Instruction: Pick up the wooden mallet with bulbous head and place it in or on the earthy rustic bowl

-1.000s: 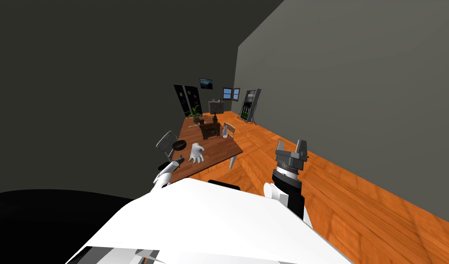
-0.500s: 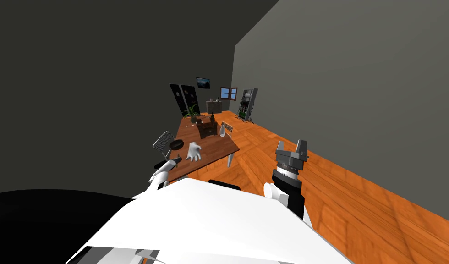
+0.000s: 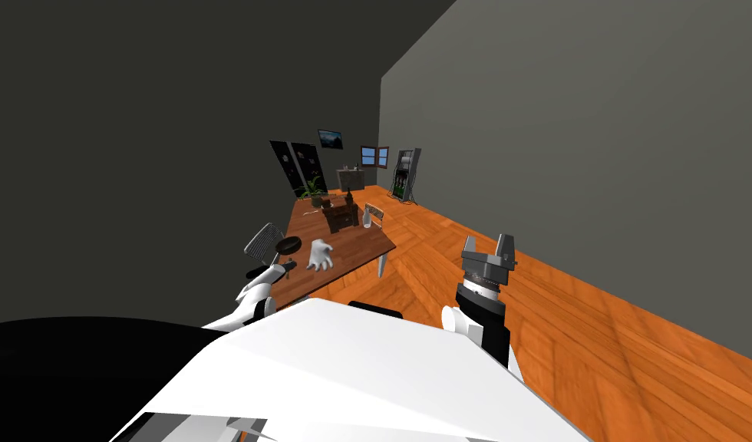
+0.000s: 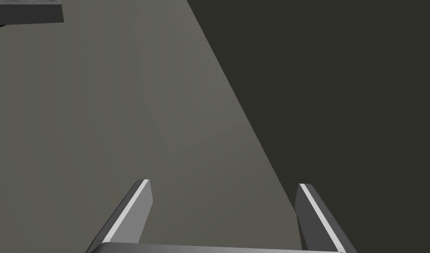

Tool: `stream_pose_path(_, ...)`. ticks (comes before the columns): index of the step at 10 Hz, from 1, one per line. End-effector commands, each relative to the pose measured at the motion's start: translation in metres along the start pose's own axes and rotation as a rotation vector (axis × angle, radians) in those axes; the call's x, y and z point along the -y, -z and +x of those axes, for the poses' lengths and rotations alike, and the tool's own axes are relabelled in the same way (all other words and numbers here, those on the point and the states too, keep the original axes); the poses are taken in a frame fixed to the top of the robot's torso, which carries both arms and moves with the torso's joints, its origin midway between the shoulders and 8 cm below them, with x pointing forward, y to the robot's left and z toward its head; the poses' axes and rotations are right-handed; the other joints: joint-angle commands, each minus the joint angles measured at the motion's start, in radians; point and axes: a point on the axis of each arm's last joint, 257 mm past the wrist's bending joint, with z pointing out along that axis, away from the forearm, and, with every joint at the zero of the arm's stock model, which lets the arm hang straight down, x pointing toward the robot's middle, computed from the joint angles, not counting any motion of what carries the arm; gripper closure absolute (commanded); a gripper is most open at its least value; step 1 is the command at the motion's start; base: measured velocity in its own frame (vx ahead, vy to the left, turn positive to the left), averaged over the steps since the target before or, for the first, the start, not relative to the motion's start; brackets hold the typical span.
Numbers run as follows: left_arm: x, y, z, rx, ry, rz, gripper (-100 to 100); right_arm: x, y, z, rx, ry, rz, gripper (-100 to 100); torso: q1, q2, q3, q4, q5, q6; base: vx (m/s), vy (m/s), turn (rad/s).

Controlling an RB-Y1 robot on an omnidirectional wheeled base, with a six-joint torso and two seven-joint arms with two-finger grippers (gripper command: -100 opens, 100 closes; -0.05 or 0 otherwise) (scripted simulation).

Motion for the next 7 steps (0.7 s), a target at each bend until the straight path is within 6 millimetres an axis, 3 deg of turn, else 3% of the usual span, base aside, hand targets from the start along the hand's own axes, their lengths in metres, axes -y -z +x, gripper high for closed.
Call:
stream_pose_path(1, 0.013, 0.000, 0.010, 0.006, 0.016, 0.016, 100, 0.000, 0.000, 0.000, 0.000, 0.000, 0.000, 0, 0.000, 0.000, 0.000, 0.000, 0.000, 0.000, -0.027, 0.032, -0.167)
stream_pose_path(7, 0.063, 0.003, 0.037, 0.025, 0.067, 0.077, 100, 0.000, 0.000, 0.000, 0.000, 0.000, 0.000, 0, 0.000, -0.001, 0.000, 0.000, 0.000, 0.000, -0.031, 0.029, -0.150)
